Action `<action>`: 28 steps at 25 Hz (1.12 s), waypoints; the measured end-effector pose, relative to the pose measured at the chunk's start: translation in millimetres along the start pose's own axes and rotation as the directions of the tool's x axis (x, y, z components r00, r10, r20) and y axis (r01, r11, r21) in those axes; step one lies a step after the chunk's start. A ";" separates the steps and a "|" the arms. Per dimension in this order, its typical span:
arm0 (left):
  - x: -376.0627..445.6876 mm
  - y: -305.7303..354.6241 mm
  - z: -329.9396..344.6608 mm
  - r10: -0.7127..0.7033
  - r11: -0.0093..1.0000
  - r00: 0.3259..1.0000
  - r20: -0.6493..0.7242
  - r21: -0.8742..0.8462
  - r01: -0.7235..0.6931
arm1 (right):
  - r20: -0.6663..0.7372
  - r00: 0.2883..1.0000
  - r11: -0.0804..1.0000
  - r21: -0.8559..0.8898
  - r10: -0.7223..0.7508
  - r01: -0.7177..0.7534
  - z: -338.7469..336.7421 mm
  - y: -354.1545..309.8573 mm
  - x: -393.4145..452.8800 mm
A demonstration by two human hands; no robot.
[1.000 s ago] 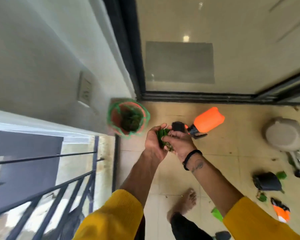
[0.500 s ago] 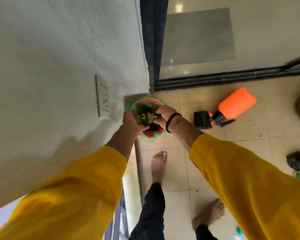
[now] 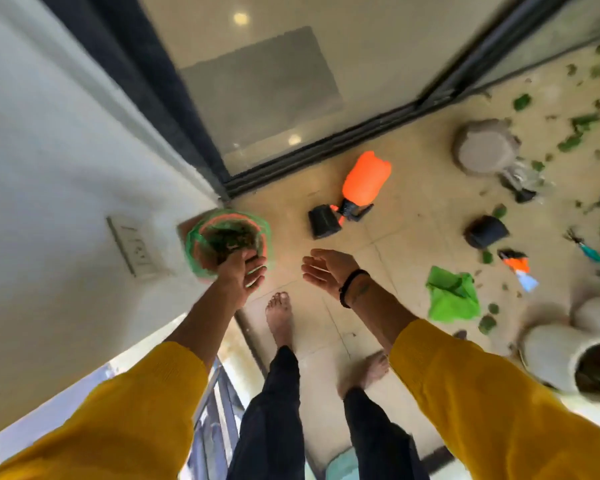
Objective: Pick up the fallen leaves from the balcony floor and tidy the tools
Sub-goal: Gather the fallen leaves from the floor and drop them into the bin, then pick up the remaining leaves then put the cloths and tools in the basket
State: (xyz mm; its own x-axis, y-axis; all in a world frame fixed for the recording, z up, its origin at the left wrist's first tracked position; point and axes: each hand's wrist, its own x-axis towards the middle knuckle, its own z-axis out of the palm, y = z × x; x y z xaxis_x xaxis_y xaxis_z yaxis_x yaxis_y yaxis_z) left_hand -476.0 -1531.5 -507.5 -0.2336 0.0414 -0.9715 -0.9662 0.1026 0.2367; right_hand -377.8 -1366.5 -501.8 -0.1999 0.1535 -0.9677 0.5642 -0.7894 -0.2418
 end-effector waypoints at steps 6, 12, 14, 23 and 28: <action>-109.5 -62.5 102.0 -0.028 0.962 0.993 0.113 0.272 -0.004 | -0.168 0.986 0.951 0.300 -0.020 0.071 -172.6 9.3 -94.0; -195.9 -161.6 241.4 -0.005 0.793 0.979 0.206 0.597 -0.122 | -0.262 0.965 0.799 0.584 0.016 0.145 -343.3 45.7 -163.6; -216.8 -204.8 289.0 -0.032 0.714 0.969 0.243 0.684 -0.148 | -0.299 0.953 0.723 0.668 0.044 0.176 -400.1 60.1 -187.0; -236.3 -327.9 461.5 -0.074 0.216 0.904 0.420 0.892 -0.397 | -0.423 0.892 0.537 0.796 0.162 0.280 -548.7 77.5 -198.1; -177.0 -334.1 544.7 -0.128 -0.030 0.837 0.532 0.842 -0.539 | -0.450 0.858 0.477 0.827 0.246 0.297 -588.0 65.9 -146.1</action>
State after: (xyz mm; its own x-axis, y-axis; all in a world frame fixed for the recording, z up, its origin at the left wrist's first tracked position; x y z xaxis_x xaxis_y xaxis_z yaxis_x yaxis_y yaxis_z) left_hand -52.3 -1031.8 -406.0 -0.0132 0.5500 -0.8351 0.2470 0.8110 0.5303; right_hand 159.6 -1091.4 -418.3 0.3277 0.2045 -0.9224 -0.4531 -0.8227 -0.3433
